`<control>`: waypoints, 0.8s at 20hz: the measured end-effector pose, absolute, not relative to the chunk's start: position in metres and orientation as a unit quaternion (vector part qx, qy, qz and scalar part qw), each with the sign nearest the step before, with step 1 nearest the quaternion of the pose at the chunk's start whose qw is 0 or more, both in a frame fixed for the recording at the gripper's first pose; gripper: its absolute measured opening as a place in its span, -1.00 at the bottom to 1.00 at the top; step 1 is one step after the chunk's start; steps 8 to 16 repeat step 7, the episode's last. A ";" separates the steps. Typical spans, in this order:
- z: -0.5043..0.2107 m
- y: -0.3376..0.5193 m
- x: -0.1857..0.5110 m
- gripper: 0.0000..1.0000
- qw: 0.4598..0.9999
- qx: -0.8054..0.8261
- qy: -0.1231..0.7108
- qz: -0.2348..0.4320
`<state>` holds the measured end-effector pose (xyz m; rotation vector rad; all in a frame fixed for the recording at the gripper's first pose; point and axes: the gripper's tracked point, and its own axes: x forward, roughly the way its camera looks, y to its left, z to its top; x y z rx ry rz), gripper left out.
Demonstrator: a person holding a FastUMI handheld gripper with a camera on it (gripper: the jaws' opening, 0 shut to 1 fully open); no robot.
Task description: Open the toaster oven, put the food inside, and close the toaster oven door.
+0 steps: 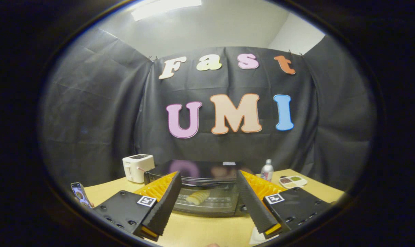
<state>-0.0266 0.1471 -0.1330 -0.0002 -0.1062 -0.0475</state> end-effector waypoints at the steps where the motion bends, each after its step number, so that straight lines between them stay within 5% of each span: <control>1: -0.128 0.141 -0.035 0.98 0.998 0.002 -0.054 -0.023; 16: -0.113 0.079 -0.085 0.98 0.996 0.014 -0.061 -0.058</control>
